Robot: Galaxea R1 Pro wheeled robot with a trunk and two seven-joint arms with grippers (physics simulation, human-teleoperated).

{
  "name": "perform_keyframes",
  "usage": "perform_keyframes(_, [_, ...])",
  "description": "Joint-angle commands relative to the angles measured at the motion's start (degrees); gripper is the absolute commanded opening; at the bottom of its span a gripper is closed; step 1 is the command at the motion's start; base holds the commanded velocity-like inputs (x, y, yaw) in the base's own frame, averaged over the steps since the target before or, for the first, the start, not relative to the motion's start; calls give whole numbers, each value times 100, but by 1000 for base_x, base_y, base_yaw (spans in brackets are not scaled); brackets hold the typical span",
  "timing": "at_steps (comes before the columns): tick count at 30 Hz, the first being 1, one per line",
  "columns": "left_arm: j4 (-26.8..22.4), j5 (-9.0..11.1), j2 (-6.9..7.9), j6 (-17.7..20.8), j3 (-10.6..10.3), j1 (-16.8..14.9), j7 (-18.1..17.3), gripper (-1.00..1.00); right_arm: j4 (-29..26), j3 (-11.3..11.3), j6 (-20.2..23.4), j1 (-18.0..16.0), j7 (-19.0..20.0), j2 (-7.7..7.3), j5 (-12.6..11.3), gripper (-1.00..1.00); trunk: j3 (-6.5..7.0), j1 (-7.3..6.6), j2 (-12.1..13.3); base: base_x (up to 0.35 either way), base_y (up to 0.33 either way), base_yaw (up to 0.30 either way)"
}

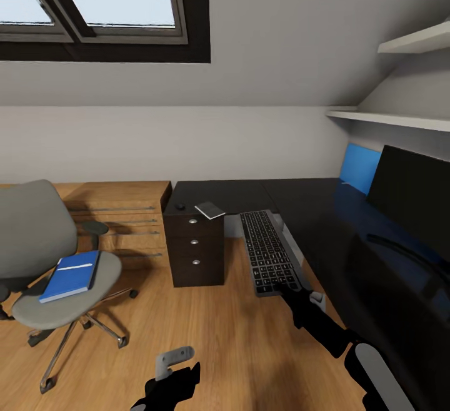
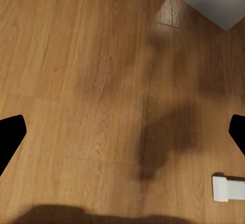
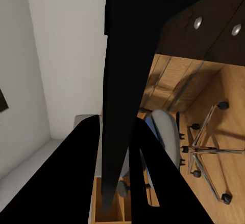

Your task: In the bedroom, organize the workspace by keeping the computer under the desk, ensuring the monitor is on the desk, placing the keyboard on the desk next to the monitor, placing the mouse on the desk next to the keyboard, moving the folder from the swivel chair onto the desk next to the mouse, stacking the notebook on top of the folder with the pen on top of the notebook, and positioning the swivel chair next to the desk.

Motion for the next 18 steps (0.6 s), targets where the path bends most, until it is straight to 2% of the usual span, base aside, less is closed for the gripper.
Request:
perform_keyframes(1, [-9, 46, 3, 8, -5, -2, 43, 100, 0, 3, 9, -3, 13, -5, -30, -100, -5, 0, -3, 0, 0, 0])
perform_keyframes(8, [-8, 32, 5, 6, -6, -2, 50, 100, -1, -4, 2, -3, 6, -11, -26, -100, -5, 0, -3, 0, -36, 0])
perform_keyframes(18, [-8, 29, 1, 3, -7, -2, 57, 100, 0, -5, 9, -3, 14, -4, -38, -100, -5, 0, -3, -17, -283, 0])
